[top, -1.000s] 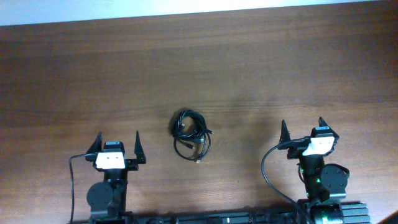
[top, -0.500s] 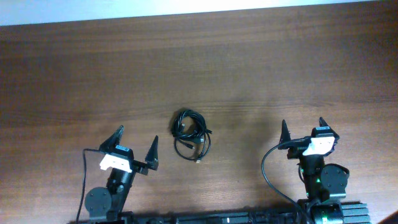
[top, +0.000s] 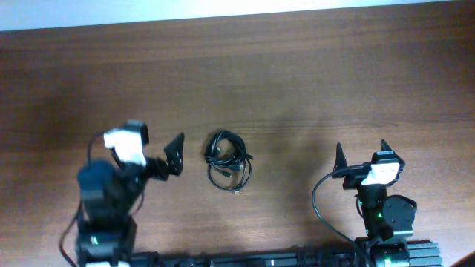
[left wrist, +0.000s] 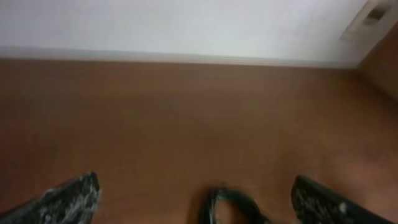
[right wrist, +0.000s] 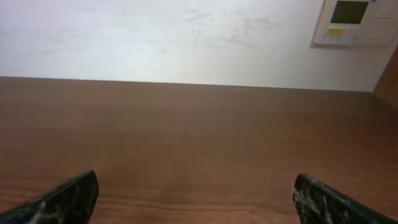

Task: Untangle cables
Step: 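Reach the left gripper to the black cable coil and grasp it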

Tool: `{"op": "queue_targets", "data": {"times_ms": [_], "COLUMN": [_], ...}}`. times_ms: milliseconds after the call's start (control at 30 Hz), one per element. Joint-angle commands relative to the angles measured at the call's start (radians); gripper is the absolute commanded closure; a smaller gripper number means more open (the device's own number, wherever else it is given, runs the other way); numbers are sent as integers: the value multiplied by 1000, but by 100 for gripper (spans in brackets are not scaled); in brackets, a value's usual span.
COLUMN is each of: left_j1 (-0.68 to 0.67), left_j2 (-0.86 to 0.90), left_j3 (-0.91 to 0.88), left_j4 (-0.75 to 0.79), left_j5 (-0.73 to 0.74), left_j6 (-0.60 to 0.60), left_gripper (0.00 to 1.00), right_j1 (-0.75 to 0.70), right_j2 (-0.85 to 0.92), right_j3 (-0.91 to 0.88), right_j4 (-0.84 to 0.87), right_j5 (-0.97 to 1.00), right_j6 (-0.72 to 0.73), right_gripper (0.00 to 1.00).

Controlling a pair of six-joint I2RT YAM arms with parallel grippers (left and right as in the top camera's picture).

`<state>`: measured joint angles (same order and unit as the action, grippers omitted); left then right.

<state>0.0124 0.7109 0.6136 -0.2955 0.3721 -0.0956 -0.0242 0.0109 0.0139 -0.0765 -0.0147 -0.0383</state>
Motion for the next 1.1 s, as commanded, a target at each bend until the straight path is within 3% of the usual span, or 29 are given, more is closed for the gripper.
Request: {"op": "queue_targets", "data": {"times_ms": [0,200,267,300,400,500,633,767,900,967,1000,1067], "left_j1": [-15,-56,-82,-97,-202,-350,-475,-514,-514,-513,-513,-513], "left_j2": [219,566,661,694,771,776,821,932,980,980,977,967], "left_j3": [224,303,303,303,303,303,303,303,303,303,305,337], "left_j4": [-153,-185,-201,-216,-316,-360,-370,-359,-295,-296,-295,-295], "left_j5": [45,457,442,393,9,-310,-514,-529,-504,-532,-584,-658], "left_j6": [-2,-2,-31,-102,-405,-590,-891,-1024,-1036,-1011,-938,-632], "left_gripper": [1,1,1,2,15,21,30,37,58,84,98,100], "right_j1": [5,5,5,5,5,5,5,5,5,5,5,5], "right_j2": [-7,-7,-7,-7,-7,-7,-7,-7,-7,-7,-7,-7], "right_j3": [-8,-8,-8,-8,-8,-8,-8,-8,-8,-8,-8,-8], "right_j4": [-2,-2,-2,-2,-2,-2,-2,-2,-2,-2,-2,-2], "right_j5": [12,12,12,12,12,12,11,11,12,12,12,12], "right_j6": [-7,-7,-7,-7,-7,-6,-7,-6,-6,-7,-7,-7], "right_gripper": [1,2,1,1,2,1,1,1,2,2,1,1]}}
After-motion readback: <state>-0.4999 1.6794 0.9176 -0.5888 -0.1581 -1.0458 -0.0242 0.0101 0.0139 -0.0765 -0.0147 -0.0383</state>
